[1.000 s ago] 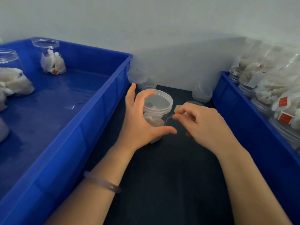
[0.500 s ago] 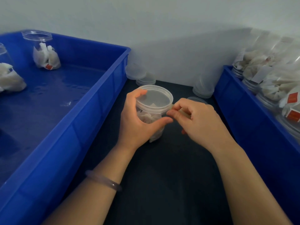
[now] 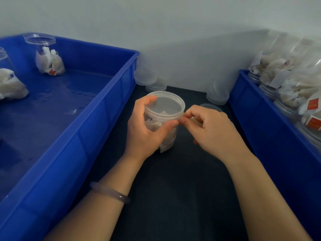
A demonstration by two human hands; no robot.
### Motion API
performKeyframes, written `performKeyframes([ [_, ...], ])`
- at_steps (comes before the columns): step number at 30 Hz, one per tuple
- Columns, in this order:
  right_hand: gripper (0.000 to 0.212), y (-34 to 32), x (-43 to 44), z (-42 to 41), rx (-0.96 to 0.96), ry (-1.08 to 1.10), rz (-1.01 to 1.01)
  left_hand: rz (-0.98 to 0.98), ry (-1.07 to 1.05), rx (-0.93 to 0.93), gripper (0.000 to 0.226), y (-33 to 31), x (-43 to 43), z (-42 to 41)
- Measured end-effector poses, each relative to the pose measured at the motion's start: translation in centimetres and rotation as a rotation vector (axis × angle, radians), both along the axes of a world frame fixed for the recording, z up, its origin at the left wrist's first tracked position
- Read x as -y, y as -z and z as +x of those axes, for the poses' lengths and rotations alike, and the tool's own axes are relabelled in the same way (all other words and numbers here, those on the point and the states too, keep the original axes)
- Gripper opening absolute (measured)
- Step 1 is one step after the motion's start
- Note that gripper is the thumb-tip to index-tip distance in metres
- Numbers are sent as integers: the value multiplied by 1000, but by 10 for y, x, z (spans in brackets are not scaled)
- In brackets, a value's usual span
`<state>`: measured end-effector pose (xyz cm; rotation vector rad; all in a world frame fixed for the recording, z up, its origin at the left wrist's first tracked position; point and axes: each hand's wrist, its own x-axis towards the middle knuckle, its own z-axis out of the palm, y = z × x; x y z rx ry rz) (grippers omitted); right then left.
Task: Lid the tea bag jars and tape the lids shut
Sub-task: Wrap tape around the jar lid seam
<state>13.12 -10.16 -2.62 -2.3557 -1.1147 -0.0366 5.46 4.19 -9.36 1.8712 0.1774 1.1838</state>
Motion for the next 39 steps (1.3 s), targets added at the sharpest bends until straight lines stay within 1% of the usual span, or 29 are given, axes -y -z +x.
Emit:
performKeyframes([
  [3, 33, -2, 0, 0, -40, 17, 8, -29, 28, 3, 58, -2, 1, -2],
  [7, 28, -13, 7, -3, -162, -20, 11, -99, 96, 3, 57, -9, 2, -8],
  [9, 23, -21, 12, -8, -225, -60, -16, -181, 183, 27, 56, -11, 0, -15],
  [11, 26, -29, 17, -13, -276, -86, -37, -286, 294, 49, 55, -12, 0, -22],
  [14, 35, -35, 19, -19, -279, -76, -63, -365, 384, 45, 50, -12, 0, -27],
  [18, 37, -37, 18, -23, -217, -14, -77, -399, 398, 20, 43, -13, 1, -28],
  [21, 40, -36, 17, -24, -215, 22, -72, -410, 405, 6, 50, -14, 1, -28],
  [24, 42, -35, 14, -26, -225, 45, -57, -440, 407, 8, 52, -14, -1, -30],
  [26, 44, -35, 13, -26, -258, 55, -55, -444, 423, 0, 51, -15, -1, -31],
  [28, 51, -36, 12, -27, -301, 66, -64, -455, 453, -21, 52, -14, -1, -32],
  [30, 58, -36, 12, -28, -327, 80, -71, -468, 475, -54, 63, -14, -1, -34],
  [32, 58, -38, 12, -30, -341, 86, -65, -475, 484, -102, 77, -14, 0, -35],
  [34, 59, -38, 12, -31, -344, 85, -66, -470, 466, -149, 81, -16, 1, -35],
  [36, 64, -37, 11, -32, -338, 78, -69, -443, 398, -195, 84, -19, 2, -33],
  [39, 71, -37, 11, -31, -355, 53, -69, -456, 363, -197, 84, -19, 3, -32],
])
